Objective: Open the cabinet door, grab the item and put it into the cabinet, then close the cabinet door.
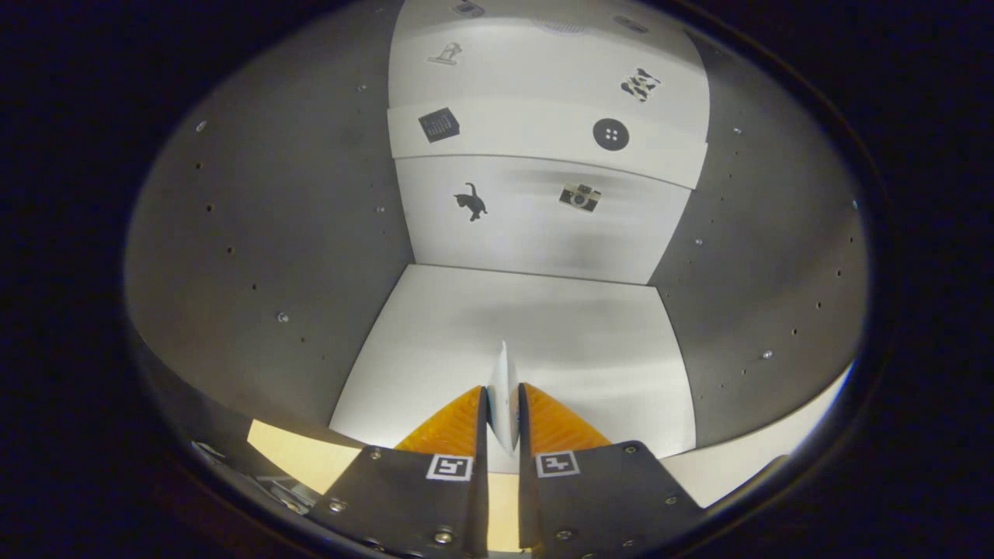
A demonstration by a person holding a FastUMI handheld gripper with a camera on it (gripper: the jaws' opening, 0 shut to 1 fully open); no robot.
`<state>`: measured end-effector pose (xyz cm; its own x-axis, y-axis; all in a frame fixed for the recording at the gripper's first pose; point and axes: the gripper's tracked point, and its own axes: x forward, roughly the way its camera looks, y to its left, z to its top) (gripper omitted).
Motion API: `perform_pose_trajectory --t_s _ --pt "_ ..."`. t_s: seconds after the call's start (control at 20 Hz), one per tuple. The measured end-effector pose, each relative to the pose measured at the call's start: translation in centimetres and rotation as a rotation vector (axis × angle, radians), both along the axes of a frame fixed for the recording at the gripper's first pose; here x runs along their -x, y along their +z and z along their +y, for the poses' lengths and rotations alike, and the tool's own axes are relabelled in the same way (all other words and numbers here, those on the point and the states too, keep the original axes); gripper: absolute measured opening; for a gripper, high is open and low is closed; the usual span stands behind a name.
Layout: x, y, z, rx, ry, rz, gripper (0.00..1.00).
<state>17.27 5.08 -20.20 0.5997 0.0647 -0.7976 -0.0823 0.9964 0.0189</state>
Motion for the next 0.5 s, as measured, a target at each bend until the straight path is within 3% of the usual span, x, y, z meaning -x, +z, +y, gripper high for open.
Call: perform_pose_trajectory --t_s 0.5 --pt "-1.3 1.4 0.5 -0.058 -0.046 -0.077 0.18"
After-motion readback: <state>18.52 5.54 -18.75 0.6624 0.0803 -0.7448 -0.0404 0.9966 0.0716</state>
